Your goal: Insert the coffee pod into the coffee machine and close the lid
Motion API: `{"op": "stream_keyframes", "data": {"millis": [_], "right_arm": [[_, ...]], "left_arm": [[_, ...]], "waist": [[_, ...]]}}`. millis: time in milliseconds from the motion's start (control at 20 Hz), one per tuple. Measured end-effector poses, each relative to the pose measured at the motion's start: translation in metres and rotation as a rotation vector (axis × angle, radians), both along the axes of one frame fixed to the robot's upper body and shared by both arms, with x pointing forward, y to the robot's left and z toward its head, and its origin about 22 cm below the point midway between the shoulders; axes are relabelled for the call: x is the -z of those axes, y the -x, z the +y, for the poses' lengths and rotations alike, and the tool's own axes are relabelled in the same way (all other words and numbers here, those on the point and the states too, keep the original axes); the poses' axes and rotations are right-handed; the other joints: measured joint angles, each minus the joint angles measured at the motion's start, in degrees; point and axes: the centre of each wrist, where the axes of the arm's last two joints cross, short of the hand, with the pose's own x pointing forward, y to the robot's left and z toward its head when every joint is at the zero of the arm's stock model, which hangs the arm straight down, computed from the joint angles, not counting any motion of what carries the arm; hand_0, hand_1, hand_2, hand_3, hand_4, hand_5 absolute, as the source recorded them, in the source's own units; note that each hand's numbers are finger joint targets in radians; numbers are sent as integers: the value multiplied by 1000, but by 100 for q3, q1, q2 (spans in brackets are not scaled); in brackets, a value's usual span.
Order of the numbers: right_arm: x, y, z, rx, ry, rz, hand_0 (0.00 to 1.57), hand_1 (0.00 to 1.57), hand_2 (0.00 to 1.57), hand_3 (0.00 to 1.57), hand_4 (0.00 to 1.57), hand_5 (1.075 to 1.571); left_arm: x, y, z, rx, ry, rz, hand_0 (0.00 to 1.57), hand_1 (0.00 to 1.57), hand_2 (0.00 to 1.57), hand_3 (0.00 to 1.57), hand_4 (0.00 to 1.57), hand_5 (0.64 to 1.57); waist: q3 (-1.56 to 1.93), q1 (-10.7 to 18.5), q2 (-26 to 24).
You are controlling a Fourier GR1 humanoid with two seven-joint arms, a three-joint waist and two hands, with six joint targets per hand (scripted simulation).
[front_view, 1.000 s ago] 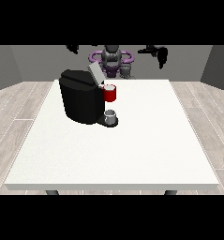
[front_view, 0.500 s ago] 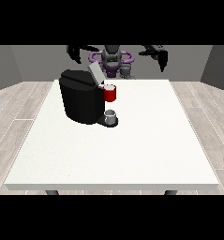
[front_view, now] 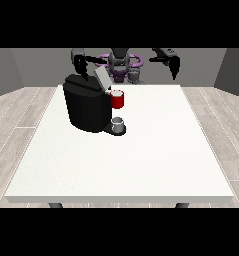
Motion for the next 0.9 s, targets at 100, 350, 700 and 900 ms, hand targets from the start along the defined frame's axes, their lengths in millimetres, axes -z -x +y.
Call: {"op": "stream_keyframes", "data": {"millis": [100, 350, 700, 900], "right_arm": [[1, -3, 6, -16, 9, 5, 0, 0, 0, 0, 0, 1571], [-3, -10, 17, -50, 39, -19, 0, 0, 0, 0, 0, 1571], [-14, -25, 25, -60, 56, -42, 0, 0, 0, 0, 0, 1571], [-20, -30, 34, -76, 59, -65, 0, 0, 0, 0, 0, 1571]], "left_arm": [[-4, 2, 2, -13, -10, -5, 0, 0, 0, 0, 0, 1571], [-12, 4, 16, -46, -5, -26, 0, 0, 0, 0, 0, 1571], [-14, 8, 13, -57, -16, -41, 0, 0, 0, 0, 0, 1571], [-18, 4, 15, -63, -26, -48, 0, 0, 0, 0, 0, 1571]], "waist": [[0, -63, 12], [-6, -139, 101], [-11, -131, 269], [-19, -150, 348]]}}
